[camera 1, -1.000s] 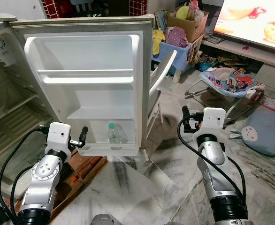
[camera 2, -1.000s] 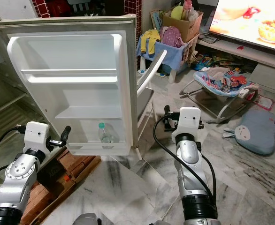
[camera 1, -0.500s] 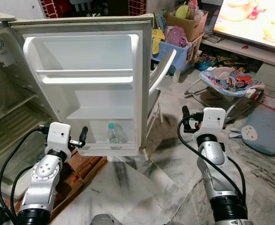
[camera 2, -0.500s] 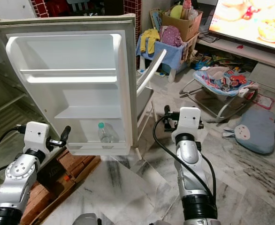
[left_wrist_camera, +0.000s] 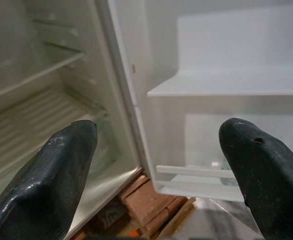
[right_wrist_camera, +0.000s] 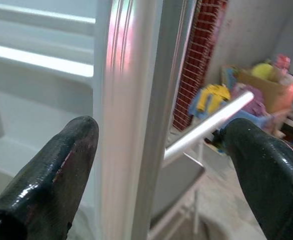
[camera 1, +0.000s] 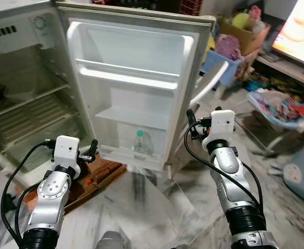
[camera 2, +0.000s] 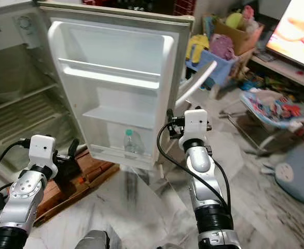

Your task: Restocking fridge

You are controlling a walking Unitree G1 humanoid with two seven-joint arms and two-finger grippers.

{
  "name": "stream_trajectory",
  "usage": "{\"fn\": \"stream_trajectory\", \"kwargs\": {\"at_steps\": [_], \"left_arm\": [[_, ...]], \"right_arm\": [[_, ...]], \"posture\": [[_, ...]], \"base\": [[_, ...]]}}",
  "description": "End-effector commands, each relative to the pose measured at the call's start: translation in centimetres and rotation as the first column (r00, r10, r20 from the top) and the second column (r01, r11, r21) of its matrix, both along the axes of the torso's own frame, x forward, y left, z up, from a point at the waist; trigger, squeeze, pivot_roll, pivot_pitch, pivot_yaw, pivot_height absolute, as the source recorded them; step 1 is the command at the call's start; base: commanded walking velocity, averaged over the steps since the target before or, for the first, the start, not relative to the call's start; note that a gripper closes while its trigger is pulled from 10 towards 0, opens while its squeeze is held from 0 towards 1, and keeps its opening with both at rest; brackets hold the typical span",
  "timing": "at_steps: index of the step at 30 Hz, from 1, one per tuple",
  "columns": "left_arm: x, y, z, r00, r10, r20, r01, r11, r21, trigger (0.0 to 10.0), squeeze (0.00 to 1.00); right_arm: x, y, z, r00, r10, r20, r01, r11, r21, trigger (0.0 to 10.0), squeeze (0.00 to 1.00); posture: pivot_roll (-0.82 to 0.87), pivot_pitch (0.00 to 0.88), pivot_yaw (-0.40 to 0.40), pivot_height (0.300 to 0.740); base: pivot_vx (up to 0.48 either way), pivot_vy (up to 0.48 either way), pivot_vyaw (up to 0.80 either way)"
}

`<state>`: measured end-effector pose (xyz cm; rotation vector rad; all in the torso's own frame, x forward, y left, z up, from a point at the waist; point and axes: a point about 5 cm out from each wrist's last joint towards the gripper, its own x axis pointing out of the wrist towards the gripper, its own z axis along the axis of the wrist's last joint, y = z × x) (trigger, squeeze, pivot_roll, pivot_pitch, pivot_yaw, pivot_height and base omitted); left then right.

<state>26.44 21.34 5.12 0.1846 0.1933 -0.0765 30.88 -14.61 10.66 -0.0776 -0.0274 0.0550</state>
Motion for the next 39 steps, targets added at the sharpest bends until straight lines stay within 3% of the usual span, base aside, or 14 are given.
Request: {"fn": "stream_trajectory", "kwargs": {"at_steps": [1,10,14,25,29,39], "left_arm": [[0.1,-0.4,0.0,1.0,-0.016,0.002,0.016,1.0,0.005,10.0,0.0],[0.2,-0.4,-0.1,1.0,-0.015,-0.002,0.015,1.0,0.012,10.0,0.0],[0.1,-0.2,-0.2,1.0,-0.014,-0.002,0.014,1.0,0.028,10.0,0.0],[-0.1,-0.3,-0.4,1.0,-0.014,-0.005,0.015,0.999,0.031,10.0,0.0],[-0.2,-0.3,-0.6,1.0,-0.013,-0.014,0.013,0.999,0.034,10.0,0.0],[-0.4,-0.6,-0.9,0.999,-0.028,-0.033,0.028,0.999,0.024,10.0,0.0]], "right_arm": [[0.2,-0.5,0.2,1.0,-0.011,0.009,0.011,1.0,0.005,10.0,0.0],[0.3,-0.5,0.3,1.0,-0.003,0.014,0.003,1.0,0.003,10.0,0.0],[0.3,-0.3,0.3,1.0,0.023,0.019,-0.023,1.0,-0.009,10.0,0.0],[0.4,0.6,1.0,0.996,0.066,0.057,-0.066,0.998,-0.007,10.0,0.0],[0.7,1.2,2.2,0.987,0.115,0.109,-0.114,0.993,-0.019,10.0,0.0],[0.9,0.9,2.3,0.988,0.101,0.114,-0.099,0.995,-0.018,10.0,0.0]], "posture": [[0.15,0.0,-0.069,0.74],[0.15,0.0,-0.071,0.74],[0.14,0.0,-0.072,0.74],[0.15,0.0,-0.076,0.74],[0.15,0.0,-0.076,0.74],[0.15,0.0,-0.081,0.74]], "base": [[0.0,-0.439,0.0],[0.0,-0.436,0.0],[0.409,-0.07,0.0],[0.43,0.0,0.8],[0.453,0.0,0.8],[0.436,-0.057,0.64]]}}
